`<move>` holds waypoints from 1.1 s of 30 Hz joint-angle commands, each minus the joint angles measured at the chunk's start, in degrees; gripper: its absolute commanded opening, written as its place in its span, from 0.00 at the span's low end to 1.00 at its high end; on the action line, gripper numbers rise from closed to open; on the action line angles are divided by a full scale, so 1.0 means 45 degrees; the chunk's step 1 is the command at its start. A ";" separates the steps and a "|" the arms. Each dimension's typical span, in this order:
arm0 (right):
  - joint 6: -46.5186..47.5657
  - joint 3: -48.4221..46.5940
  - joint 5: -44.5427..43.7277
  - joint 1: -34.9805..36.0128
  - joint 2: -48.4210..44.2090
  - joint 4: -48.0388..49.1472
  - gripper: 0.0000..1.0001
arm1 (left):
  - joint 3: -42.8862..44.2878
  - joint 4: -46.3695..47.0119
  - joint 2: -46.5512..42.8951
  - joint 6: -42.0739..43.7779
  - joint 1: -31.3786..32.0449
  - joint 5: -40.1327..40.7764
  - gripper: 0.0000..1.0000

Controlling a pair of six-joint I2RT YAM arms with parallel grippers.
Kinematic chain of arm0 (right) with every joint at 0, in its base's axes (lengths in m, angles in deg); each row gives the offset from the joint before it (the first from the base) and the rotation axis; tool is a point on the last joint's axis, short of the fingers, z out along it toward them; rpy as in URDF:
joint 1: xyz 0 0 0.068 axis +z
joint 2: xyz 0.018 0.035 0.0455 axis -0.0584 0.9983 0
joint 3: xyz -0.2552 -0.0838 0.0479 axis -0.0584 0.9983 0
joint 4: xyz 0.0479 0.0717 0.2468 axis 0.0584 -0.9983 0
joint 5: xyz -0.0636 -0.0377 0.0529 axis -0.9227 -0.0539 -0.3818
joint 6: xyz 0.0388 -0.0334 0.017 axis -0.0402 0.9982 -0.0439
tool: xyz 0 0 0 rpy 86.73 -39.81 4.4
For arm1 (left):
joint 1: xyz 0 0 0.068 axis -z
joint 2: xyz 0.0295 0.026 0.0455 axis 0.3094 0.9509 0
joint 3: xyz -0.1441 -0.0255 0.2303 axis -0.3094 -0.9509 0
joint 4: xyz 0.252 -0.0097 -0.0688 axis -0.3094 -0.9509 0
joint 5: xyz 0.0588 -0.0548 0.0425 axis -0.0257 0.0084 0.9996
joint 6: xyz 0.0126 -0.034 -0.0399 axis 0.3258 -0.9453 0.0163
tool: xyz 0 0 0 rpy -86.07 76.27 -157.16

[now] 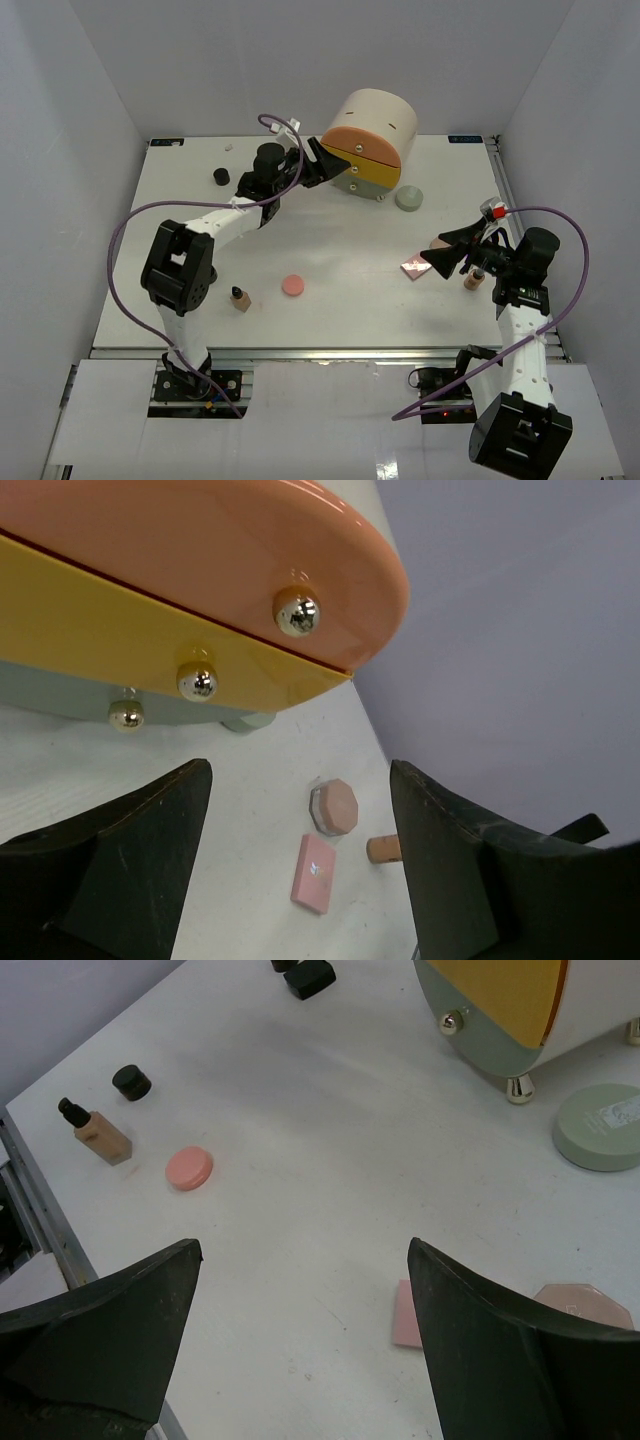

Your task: Organize the makeup

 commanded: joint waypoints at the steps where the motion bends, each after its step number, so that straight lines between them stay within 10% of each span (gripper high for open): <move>1: -0.0036 -0.0492 0.0279 -0.0023 -0.0332 0.0226 0.92 | 0.1509 -0.0457 0.0931 -0.0686 0.0053 0.0269 0.79; 33: -0.0160 -0.0350 0.0206 0.0058 -0.0243 0.0499 0.94 | 0.6530 -0.2546 0.4247 -0.2058 0.0466 0.1338 0.49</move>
